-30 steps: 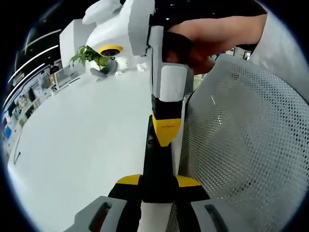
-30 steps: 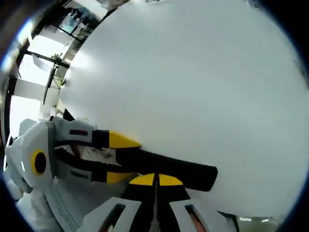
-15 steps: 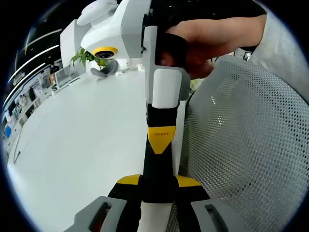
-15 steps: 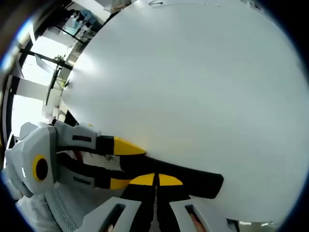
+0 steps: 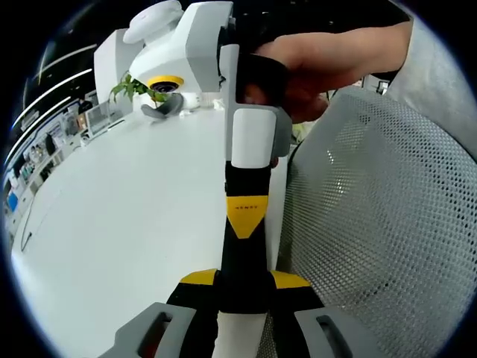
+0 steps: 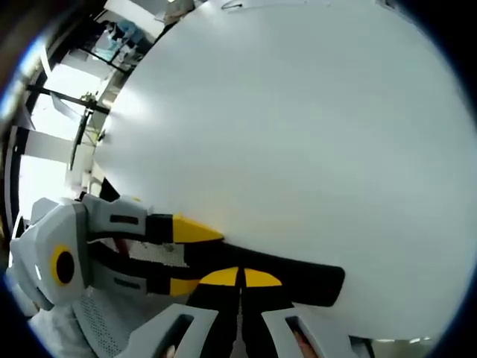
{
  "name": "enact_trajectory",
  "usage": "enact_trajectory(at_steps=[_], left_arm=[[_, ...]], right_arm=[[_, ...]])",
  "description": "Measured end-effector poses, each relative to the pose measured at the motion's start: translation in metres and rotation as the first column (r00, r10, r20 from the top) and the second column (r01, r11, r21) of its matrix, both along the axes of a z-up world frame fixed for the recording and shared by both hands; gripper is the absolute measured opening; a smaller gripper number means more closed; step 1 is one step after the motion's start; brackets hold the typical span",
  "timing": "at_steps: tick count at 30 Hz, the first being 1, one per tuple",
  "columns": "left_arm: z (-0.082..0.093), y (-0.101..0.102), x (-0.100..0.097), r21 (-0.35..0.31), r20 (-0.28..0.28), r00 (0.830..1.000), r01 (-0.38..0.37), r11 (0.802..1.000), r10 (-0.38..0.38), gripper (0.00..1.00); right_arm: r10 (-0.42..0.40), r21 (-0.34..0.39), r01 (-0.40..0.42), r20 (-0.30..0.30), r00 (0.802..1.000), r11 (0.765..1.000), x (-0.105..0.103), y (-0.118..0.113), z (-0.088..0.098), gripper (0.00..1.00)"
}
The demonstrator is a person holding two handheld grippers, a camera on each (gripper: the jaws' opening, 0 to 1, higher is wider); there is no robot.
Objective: Press the specified remote control buttons in sequence, fully releasing each button before pressing the next.
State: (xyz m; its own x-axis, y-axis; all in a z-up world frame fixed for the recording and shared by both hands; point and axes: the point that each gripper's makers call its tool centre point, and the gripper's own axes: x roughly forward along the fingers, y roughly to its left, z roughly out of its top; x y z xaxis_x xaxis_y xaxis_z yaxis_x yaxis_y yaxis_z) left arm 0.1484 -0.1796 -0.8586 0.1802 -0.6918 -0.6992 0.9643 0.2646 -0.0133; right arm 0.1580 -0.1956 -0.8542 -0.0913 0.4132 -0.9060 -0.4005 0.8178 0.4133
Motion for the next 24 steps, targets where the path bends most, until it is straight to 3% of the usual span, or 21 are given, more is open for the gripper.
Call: enact_trajectory(at_steps=[10,13,16,22,24], left_arm=[[-0.0003,-0.0003,0.0003,0.001,0.001,1.0,-0.001,1.0,0.001,0.25],[-0.0004,-0.0002,0.0005,0.0,0.001,1.0,-0.002,1.0,0.002,0.25],[-0.0001,-0.0002,0.0005,-0.001,0.0,1.0,-0.002,1.0,0.002,0.25],[-0.0001,-0.0004,0.0007,-0.003,0.0,1.0,-0.004,1.0,0.004,0.25],[-0.0002,-0.0004,0.0007,-0.004,0.0,1.0,-0.005,1.0,0.005,0.25]], right_arm=[[0.035,-0.042,-0.033,0.05,0.998,0.999,-0.0013,-0.0012,-0.0001,0.0],[-0.002,0.024,0.0,0.087,0.996,1.0,0.0002,-0.0014,0.0007,0.0],[-0.106,0.109,0.094,0.111,0.988,0.99,0.0005,-0.0022,0.0024,0.0],[-0.068,0.136,0.039,0.216,0.974,0.99,-0.0012,-0.0017,0.0032,0.0],[-0.067,0.139,0.037,0.218,0.974,0.99,-0.0002,-0.0015,0.0033,0.0]])
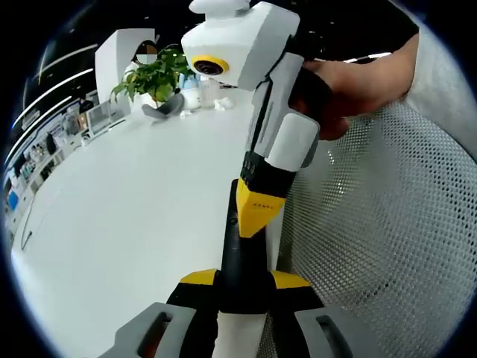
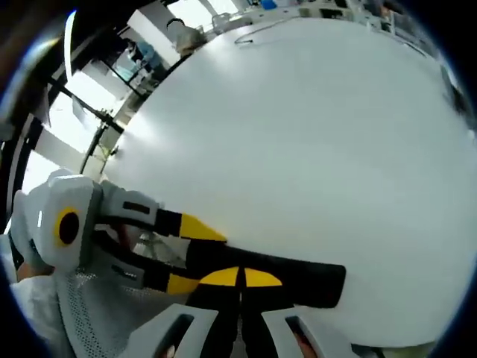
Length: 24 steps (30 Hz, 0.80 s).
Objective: Press the specified remote control buttons in sequence, fully releasing each button before pressing the next.
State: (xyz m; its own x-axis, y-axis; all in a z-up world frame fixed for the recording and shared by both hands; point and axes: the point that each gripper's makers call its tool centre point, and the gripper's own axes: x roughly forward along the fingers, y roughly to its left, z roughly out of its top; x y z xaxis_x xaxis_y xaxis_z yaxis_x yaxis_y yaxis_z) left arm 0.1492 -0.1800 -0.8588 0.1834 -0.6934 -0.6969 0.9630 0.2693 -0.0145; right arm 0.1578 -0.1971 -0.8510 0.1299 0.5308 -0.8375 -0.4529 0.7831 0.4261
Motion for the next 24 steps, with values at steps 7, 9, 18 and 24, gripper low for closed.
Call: enact_trajectory(at_steps=[7,9,18,24], left_arm=[[0.0001,-0.0002,0.0001,-0.002,-0.001,1.0,-0.002,1.0,0.002,0.25],[0.0,-0.0004,0.0002,-0.002,-0.001,1.0,-0.002,1.0,0.002,0.25],[-0.0003,-0.0006,0.0002,-0.003,0.001,1.0,0.0,1.0,0.0,0.25],[-0.0002,-0.0004,-0.0001,-0.003,0.0,1.0,-0.001,1.0,0.001,0.25]], right_arm=[[-0.013,0.023,0.014,-0.026,1.0,1.0,0.0015,-0.0012,-0.0001,0.0],[-0.029,0.033,0.031,-0.042,0.999,0.999,0.0018,-0.0015,-0.0003,0.0],[-0.084,0.101,0.093,-0.091,0.992,0.991,0.0046,0.0013,0.0013,0.0],[-0.092,0.134,0.107,-0.114,0.989,0.985,0.0033,0.0063,0.0025,0.0]])
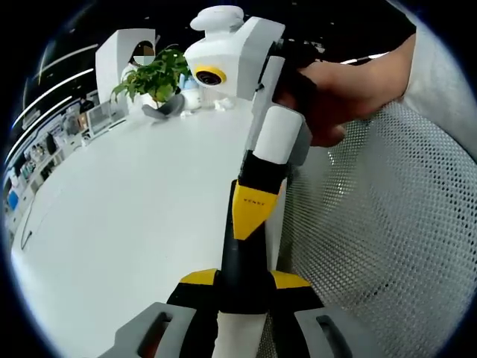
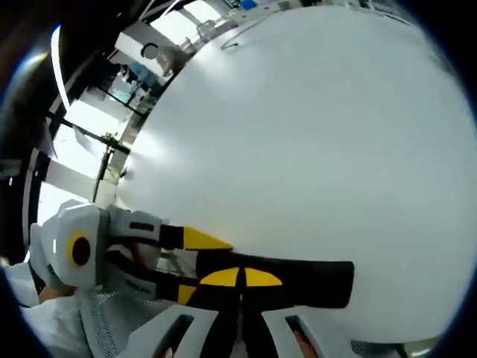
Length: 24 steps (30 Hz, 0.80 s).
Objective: Press the specified remote control buttons in sequence, fully releasing each button before pressing the next.
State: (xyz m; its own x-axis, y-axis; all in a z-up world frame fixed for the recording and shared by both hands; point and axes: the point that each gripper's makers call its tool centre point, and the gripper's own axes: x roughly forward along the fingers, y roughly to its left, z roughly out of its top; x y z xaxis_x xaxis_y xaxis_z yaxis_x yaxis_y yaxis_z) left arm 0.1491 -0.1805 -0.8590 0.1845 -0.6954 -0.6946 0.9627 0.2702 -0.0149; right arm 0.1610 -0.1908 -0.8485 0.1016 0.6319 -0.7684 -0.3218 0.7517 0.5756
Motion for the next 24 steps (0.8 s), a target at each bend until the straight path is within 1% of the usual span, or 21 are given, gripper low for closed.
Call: enact_trajectory(at_steps=[3,4,6,7,8,15,17,20,24], left_arm=[[0.0001,0.0,-0.0001,0.0,0.0,1.0,0.0,1.0,0.0,0.25],[0.0,0.0001,-0.0002,0.0,0.0,1.0,0.0,1.0,0.0,0.25],[-0.0001,0.0003,-0.0003,-0.001,-0.001,1.0,-0.001,1.0,0.001,0.25],[-0.0001,0.0004,-0.0003,-0.001,-0.001,1.0,-0.001,1.0,0.001,0.25],[-0.0001,0.0003,-0.0003,-0.001,0.0,1.0,-0.001,1.0,0.001,0.25],[0.0004,0.0,-0.0006,0.0,0.001,1.0,-0.006,1.0,0.006,0.25],[0.0007,0.0002,-0.0008,0.0,0.0,1.0,-0.008,1.0,0.008,0.25],[0.0004,0.0002,-0.0005,0.001,0.001,1.0,-0.01,1.0,0.01,0.25],[0.0006,0.0002,-0.0004,0.001,0.002,1.0,-0.012,1.0,0.012,0.25]], right_arm=[[0.015,0.016,-0.015,-0.009,1.0,1.0,-0.0031,0.0049,0.0007,0.0],[0.033,-0.003,-0.033,-0.008,0.999,0.999,-0.0054,0.0062,-0.0022,0.0],[0.039,-0.018,-0.038,0.005,0.999,0.999,-0.0056,0.0062,-0.0006,0.0],[0.054,-0.03,-0.053,0.025,0.998,0.998,-0.0055,0.0065,-0.0012,0.0],[0.065,-0.04,-0.064,0.034,0.997,0.997,-0.0056,0.0067,-0.0014,0.0],[0.099,-0.074,-0.094,0.067,0.993,0.993,-0.0059,0.0072,-0.0019,0.0],[0.113,-0.097,-0.105,0.081,0.99,0.99,-0.006,0.0076,-0.0017,0.0],[0.116,-0.112,-0.107,0.084,0.99,0.988,-0.0051,0.0071,-0.0023,0.0],[0.108,-0.111,-0.099,0.078,0.991,0.989,-0.0042,0.0063,-0.0029,0.0]])
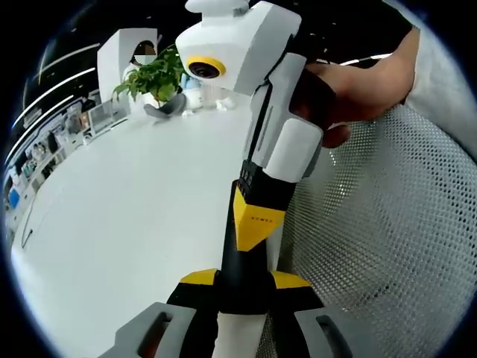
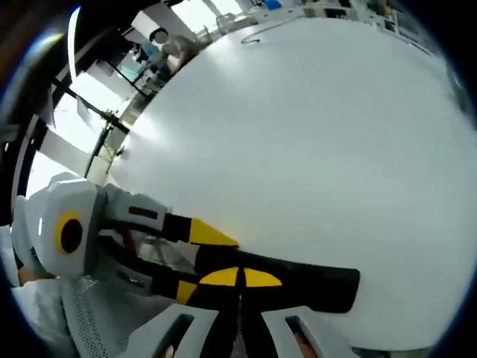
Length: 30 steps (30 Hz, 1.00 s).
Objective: Press the specified remote control buttons in sequence, fully releasing each button before pressing the next.
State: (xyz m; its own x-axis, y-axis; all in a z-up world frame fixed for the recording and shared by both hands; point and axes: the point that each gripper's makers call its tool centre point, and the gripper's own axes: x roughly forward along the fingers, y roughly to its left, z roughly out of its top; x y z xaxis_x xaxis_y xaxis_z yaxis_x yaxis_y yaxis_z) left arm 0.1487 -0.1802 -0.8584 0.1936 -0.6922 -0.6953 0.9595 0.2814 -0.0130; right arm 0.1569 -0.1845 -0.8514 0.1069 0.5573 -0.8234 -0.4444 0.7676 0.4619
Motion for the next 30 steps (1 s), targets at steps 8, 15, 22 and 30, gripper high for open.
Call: enact_trajectory(at_steps=[8,15,22,30], left_arm=[[0.0001,0.0002,-0.0001,-0.005,-0.001,1.0,-0.005,1.0,0.005,0.25],[0.0005,0.0003,0.0001,-0.012,-0.004,1.0,-0.006,1.0,0.006,0.25],[0.0003,0.0004,0.0003,-0.016,-0.006,1.0,-0.008,1.0,0.008,0.25],[0.0003,0.0,0.0005,-0.014,-0.004,1.0,-0.005,1.0,0.005,0.25]], right_arm=[[-0.02,0.016,0.02,-0.015,1.0,1.0,-0.0003,0.0002,0.0005,0.0],[-0.019,0.015,0.019,-0.01,1.0,1.0,-0.0008,0.0006,0.0013,0.0],[0.011,-0.009,-0.011,0.023,1.0,1.0,-0.0007,0.001,0.0007,0.0],[0.005,0.001,-0.005,0.011,1.0,1.0,-0.0006,0.0007,0.001,0.0]])
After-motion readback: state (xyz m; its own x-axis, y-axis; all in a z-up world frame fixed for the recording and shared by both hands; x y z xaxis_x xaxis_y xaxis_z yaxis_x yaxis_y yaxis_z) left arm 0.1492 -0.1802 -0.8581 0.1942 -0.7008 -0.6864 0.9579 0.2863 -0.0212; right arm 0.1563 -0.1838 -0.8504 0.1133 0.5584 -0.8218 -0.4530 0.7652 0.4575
